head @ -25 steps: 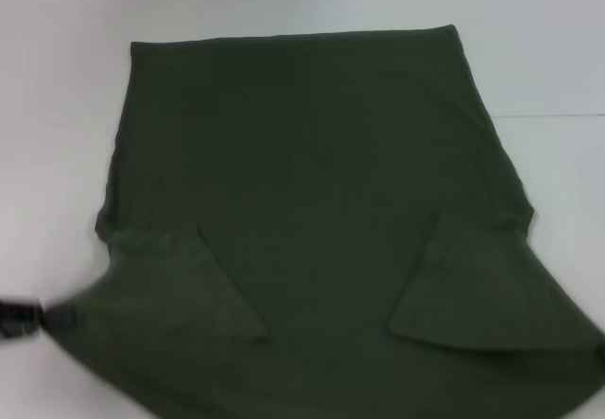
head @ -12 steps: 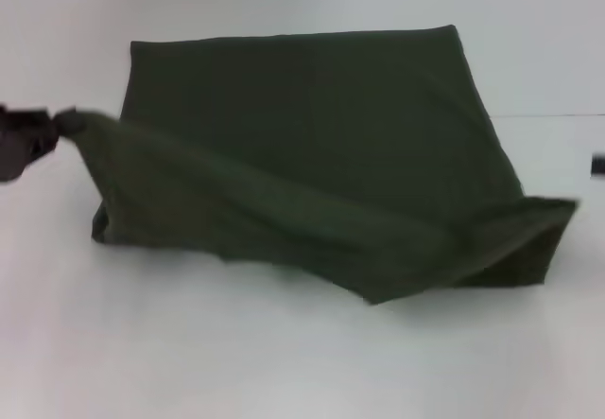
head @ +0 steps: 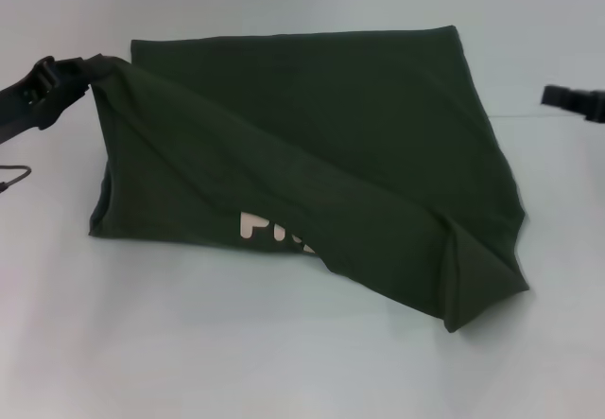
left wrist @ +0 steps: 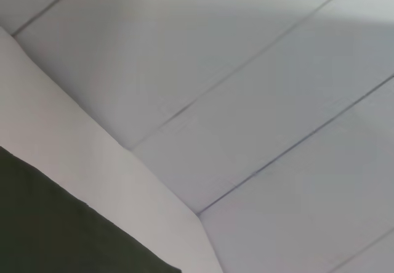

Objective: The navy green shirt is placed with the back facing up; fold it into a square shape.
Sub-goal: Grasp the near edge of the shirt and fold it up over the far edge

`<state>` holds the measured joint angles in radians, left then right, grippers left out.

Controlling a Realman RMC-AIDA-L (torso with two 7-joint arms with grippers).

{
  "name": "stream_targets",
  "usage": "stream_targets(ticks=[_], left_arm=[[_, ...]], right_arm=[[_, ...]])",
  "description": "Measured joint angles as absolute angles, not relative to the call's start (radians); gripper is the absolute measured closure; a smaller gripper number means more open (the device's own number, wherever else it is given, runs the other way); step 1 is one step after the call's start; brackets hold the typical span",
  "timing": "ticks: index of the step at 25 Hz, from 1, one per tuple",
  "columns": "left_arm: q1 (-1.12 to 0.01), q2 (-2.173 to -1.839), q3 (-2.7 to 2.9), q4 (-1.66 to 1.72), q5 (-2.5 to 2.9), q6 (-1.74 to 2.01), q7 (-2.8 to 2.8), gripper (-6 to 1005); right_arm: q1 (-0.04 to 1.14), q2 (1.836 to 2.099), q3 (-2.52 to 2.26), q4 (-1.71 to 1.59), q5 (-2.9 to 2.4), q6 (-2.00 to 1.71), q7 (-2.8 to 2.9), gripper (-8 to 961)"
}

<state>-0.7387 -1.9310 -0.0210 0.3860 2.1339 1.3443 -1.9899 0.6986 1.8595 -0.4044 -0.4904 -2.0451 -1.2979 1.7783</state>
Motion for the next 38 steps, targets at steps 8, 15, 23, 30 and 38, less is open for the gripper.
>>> stream_targets(ticks=[8, 15, 23, 30, 38], left_arm=[[-0.736, -1.936, -0.022, 0.384, 2.09, 1.334, -1.993, 970], [-0.727, -1.939, -0.014, 0.383, 2.09, 1.332, -2.01, 970], [-0.723, -1.943, 0.0, 0.383, 2.091, 1.33, -2.011, 970], [-0.722, -1.939, 0.004, 0.389, 2.096, 1.318, -2.034, 969], [-0.72, -1.938, 0.063, 0.394, 2.096, 1.293, -2.087, 969]], right_arm=[[0.687, 1.842, -0.45, -0.501, -2.051, -1.351, 1.836, 893], [0.671, 1.807, -0.569, -0.502, -2.065, -1.458, 1.925, 783], [0.68, 1.814, -0.755, -0.599, -2.081, -1.535, 1.919, 488], [0.708, 1.872, -0.825, -0.759, -2.185, -1.612, 1.762, 292], [0.738, 1.884, -0.883, -0.812, -2.224, -1.673, 1.608, 296]])
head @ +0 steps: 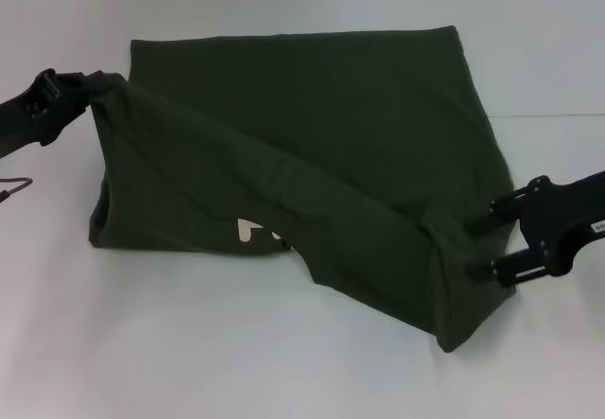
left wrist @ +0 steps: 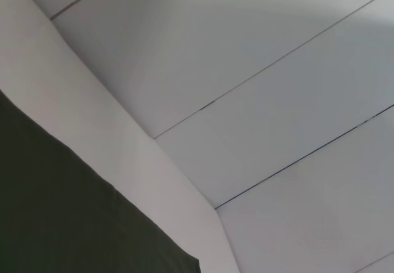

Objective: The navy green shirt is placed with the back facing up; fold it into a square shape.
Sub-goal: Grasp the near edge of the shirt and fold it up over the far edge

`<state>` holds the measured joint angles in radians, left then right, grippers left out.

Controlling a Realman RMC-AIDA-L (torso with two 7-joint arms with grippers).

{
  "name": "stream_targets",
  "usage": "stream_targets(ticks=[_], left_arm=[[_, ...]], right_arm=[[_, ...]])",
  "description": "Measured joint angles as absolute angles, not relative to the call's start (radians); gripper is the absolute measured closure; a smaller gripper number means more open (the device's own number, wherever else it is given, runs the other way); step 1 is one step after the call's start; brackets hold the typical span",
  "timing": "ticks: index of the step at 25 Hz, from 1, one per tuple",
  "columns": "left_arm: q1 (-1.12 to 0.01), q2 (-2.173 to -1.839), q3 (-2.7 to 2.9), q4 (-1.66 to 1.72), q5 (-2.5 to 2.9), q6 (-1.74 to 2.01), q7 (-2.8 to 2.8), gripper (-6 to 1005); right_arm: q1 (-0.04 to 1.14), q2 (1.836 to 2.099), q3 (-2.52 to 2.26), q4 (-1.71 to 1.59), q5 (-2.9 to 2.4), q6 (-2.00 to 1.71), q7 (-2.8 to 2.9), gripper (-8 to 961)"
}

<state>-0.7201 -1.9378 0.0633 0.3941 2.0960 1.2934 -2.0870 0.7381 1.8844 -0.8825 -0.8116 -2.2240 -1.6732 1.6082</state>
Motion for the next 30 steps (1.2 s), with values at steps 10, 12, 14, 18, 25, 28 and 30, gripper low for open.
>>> stream_targets(ticks=[10, 12, 14, 18, 25, 28, 30], left_arm=[[-0.728, -1.935, 0.084, 0.395, 2.094, 1.263, -2.134, 970], [-0.731, -1.934, 0.092, 0.396, 2.093, 1.257, -2.141, 970], [-0.732, -1.933, 0.095, 0.396, 2.091, 1.256, -2.143, 970], [-0.734, -1.933, 0.097, 0.396, 2.09, 1.248, -2.143, 969], [-0.736, -1.933, 0.098, 0.396, 2.09, 1.245, -2.164, 968], [-0.736, -1.933, 0.1, 0.396, 2.093, 1.245, -2.174, 968], [-0.736, -1.933, 0.105, 0.396, 2.094, 1.245, -2.184, 969]], right_arm=[[0.793, 1.944, -1.015, -0.905, -2.375, -1.68, 1.534, 298], [0.805, 1.965, -1.019, -0.927, -2.426, -1.675, 1.514, 298], [0.815, 1.991, -1.021, -0.954, -2.485, -1.672, 1.494, 298], [0.828, 2.025, -1.04, -0.992, -2.546, -1.672, 1.452, 298], [0.838, 2.037, -1.146, -1.045, -2.565, -1.68, 1.427, 299], [0.84, 2.045, -1.187, -1.071, -2.59, -1.697, 1.416, 299], [0.847, 2.052, -1.204, -1.075, -2.618, -1.712, 1.404, 300]])
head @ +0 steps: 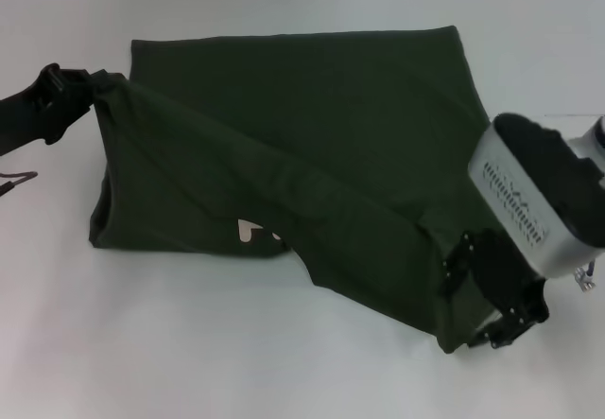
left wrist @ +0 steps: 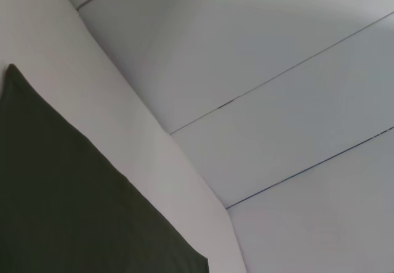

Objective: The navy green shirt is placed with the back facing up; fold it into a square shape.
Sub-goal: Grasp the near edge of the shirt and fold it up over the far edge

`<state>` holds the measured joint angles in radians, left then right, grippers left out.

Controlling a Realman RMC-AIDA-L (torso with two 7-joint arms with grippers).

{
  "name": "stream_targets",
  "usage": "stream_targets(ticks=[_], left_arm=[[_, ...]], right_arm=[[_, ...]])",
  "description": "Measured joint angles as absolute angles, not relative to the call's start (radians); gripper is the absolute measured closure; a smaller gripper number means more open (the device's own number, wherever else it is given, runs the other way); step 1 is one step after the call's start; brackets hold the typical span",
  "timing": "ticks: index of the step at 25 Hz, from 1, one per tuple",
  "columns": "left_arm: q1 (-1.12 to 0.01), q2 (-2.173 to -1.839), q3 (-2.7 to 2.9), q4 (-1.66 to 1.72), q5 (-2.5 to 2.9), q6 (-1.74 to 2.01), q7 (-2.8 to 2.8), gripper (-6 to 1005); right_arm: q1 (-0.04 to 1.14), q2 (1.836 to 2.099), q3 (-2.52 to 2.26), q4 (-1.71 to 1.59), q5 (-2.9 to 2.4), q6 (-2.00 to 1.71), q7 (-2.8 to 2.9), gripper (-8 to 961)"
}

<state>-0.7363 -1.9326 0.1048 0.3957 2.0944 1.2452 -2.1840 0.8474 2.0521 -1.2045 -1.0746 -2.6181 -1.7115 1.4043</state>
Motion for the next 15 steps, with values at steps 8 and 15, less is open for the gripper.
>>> stream_targets(ticks=[8, 15], left_arm=[[-0.736, -1.934, 0.109, 0.396, 2.095, 1.246, -2.206, 969], [-0.736, -1.934, 0.109, 0.396, 2.093, 1.246, -2.209, 969]], right_arm=[[0.879, 2.082, -1.29, -1.078, -2.691, -1.728, 1.388, 300], [0.892, 2.095, -1.368, -1.087, -2.7, -1.697, 1.395, 301]])
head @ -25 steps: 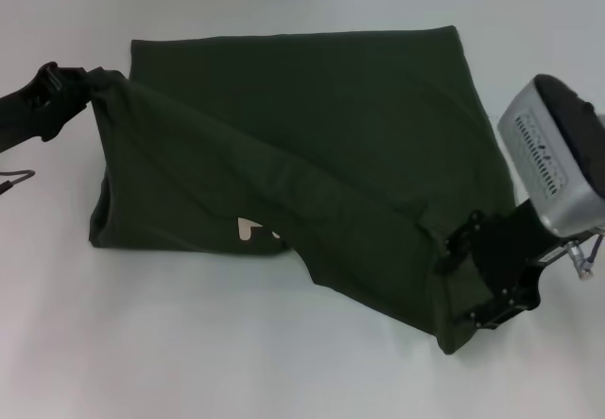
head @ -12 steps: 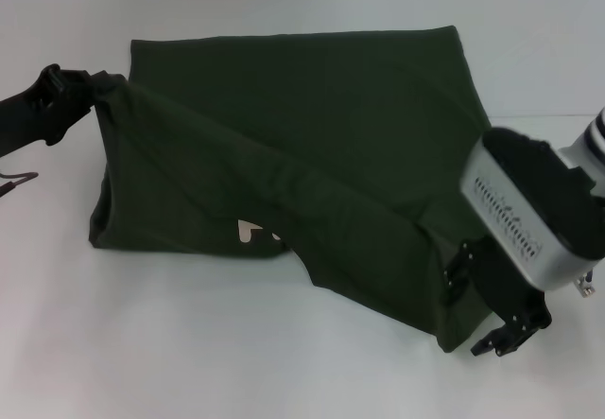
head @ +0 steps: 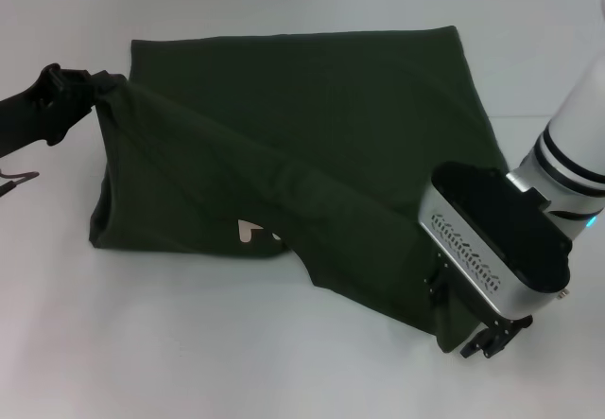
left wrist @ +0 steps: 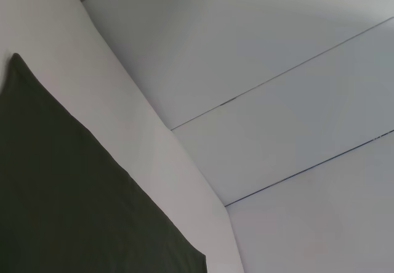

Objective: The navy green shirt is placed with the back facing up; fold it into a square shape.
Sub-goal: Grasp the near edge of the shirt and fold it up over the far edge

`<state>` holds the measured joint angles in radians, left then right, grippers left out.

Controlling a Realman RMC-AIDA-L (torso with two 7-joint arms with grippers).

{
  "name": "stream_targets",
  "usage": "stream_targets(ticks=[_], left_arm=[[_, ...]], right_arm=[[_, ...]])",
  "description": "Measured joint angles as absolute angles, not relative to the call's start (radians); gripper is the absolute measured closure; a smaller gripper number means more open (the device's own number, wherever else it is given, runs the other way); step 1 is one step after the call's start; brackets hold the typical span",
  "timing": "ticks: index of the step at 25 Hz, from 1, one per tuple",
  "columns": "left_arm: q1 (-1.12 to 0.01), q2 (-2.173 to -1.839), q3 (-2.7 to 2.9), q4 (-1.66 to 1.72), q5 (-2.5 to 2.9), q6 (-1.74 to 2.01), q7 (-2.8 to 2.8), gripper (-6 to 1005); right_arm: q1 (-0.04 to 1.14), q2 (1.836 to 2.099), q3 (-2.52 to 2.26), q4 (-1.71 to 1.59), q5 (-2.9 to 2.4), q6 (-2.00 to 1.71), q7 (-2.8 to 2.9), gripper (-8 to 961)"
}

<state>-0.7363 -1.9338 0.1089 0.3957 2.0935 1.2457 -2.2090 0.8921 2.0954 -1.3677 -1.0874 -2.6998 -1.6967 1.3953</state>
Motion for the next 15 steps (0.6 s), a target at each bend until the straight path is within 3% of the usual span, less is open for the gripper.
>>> stream_targets(ticks=[15], left_arm=[[-0.741, -1.933, 0.109, 0.396, 2.094, 1.242, -2.203, 969]], right_arm=[[0.899, 2.1, -1.501, -1.081, -2.696, -1.645, 1.429, 302]])
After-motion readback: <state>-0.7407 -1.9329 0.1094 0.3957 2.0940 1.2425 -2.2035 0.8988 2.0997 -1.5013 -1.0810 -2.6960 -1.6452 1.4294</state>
